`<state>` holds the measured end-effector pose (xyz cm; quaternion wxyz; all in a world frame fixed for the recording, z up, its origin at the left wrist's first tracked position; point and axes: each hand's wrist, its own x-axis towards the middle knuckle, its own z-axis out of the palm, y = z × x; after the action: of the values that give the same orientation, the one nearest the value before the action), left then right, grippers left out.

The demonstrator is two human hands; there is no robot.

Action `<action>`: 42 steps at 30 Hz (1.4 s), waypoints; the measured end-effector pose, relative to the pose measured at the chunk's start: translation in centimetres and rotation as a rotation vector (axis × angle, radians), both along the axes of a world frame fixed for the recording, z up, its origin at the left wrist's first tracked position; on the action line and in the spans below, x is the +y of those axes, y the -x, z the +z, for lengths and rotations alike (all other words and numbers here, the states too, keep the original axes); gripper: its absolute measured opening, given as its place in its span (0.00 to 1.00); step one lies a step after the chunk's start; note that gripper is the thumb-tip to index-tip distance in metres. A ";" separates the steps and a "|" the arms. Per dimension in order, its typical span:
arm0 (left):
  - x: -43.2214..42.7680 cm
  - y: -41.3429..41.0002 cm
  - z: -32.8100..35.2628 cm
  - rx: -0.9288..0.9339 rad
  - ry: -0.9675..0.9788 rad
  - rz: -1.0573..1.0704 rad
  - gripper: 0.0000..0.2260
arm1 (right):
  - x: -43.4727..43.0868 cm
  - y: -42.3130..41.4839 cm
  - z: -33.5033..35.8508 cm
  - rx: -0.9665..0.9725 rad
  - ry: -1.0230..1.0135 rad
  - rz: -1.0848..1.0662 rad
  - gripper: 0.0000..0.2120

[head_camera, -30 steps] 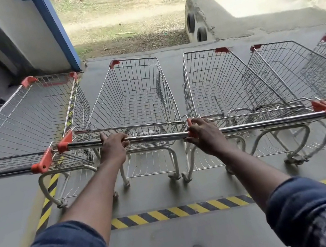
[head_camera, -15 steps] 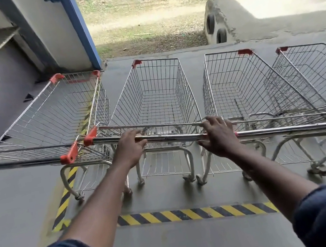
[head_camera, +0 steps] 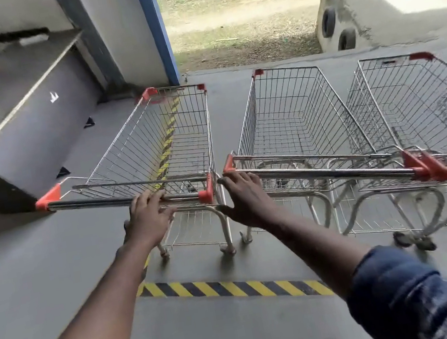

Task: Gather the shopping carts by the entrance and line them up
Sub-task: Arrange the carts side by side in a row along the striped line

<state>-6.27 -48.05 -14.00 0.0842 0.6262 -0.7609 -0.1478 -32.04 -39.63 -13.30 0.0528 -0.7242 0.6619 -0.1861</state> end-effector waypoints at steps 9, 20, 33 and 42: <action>-2.8 -0.3 -0.3 0.180 -0.019 0.002 0.18 | -4.0 -2.8 -1.0 0.069 -0.026 0.055 0.20; -6.4 0.5 0.2 0.228 -0.040 -0.020 0.12 | -7.5 -2.0 -0.5 0.052 -0.114 0.005 0.20; -8.5 3.0 0.9 0.311 -0.068 -0.117 0.13 | -8.4 0.1 -1.3 -0.064 -0.156 -0.121 0.18; -11.4 1.3 0.0 0.202 -0.072 -0.183 0.10 | -9.4 -0.2 -1.9 -0.107 -0.090 -0.091 0.20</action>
<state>-7.58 -59.42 -14.01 0.1239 0.5386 -0.7968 -0.2441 -31.87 -49.03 -15.22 0.1120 -0.6792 0.6981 -0.1968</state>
